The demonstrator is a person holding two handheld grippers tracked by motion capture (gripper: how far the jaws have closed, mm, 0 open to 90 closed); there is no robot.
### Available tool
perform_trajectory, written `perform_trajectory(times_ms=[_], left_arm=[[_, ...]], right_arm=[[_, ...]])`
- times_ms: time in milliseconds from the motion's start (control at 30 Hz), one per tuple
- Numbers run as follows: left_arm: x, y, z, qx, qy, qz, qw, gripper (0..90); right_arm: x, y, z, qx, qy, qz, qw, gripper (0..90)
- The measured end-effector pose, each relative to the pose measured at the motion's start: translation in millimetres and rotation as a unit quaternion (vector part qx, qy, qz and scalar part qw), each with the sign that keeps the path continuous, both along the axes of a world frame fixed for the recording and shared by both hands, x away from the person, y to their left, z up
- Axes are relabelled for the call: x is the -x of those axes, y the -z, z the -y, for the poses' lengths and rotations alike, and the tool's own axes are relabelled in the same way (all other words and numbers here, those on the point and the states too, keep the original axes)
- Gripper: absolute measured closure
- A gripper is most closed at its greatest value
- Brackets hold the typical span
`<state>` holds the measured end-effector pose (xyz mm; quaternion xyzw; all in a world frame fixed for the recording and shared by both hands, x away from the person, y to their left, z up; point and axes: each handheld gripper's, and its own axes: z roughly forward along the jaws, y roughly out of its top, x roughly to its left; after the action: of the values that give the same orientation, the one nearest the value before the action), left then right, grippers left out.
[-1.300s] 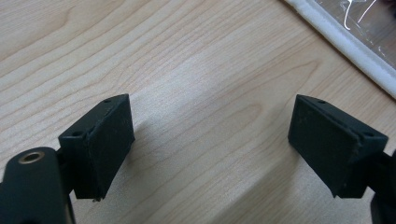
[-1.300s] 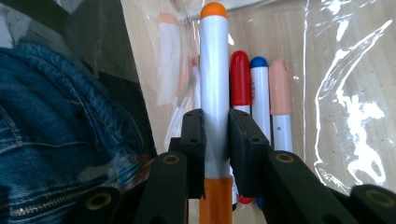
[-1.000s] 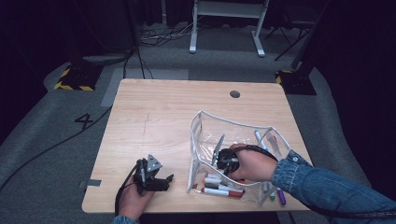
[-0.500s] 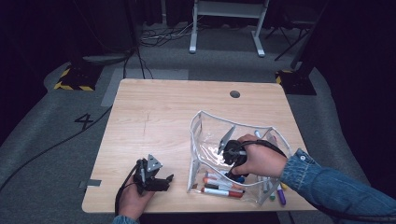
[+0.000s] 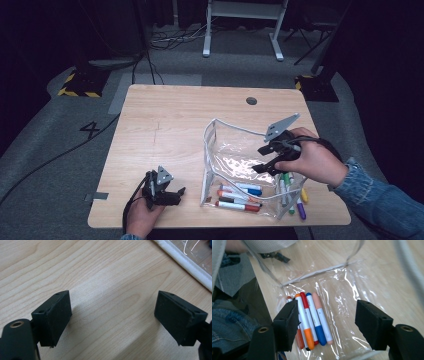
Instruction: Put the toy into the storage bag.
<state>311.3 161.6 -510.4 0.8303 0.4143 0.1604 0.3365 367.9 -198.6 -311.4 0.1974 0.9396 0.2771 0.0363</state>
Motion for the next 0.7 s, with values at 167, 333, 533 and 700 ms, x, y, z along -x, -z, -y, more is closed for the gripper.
perform_trajectory(times_ms=[167,333,533,700], left_arm=[[1.7,0.2,-0.9,0.001,-0.004,-0.001,1.0000,14.5],[1.6,0.3,-0.8,0.002,-0.004,-0.001,1.0000,14.5],[1.6,0.2,-0.9,0.001,-0.003,-0.001,1.0000,14.5],[1.2,0.2,-1.0,0.001,-0.002,0.001,1.0000,14.5]], right_arm=[[-1.2,-18.7,32.3,-0.025,0.036,0.013,0.9990,37.5],[-1.6,-32.7,62.6,-0.041,0.071,0.029,0.9962,38.3],[-3.4,-40.9,90.8,-0.047,0.106,0.047,0.9921,38.3],[-5.9,-40.5,112.4,-0.059,0.138,0.049,0.9875,39.0]])
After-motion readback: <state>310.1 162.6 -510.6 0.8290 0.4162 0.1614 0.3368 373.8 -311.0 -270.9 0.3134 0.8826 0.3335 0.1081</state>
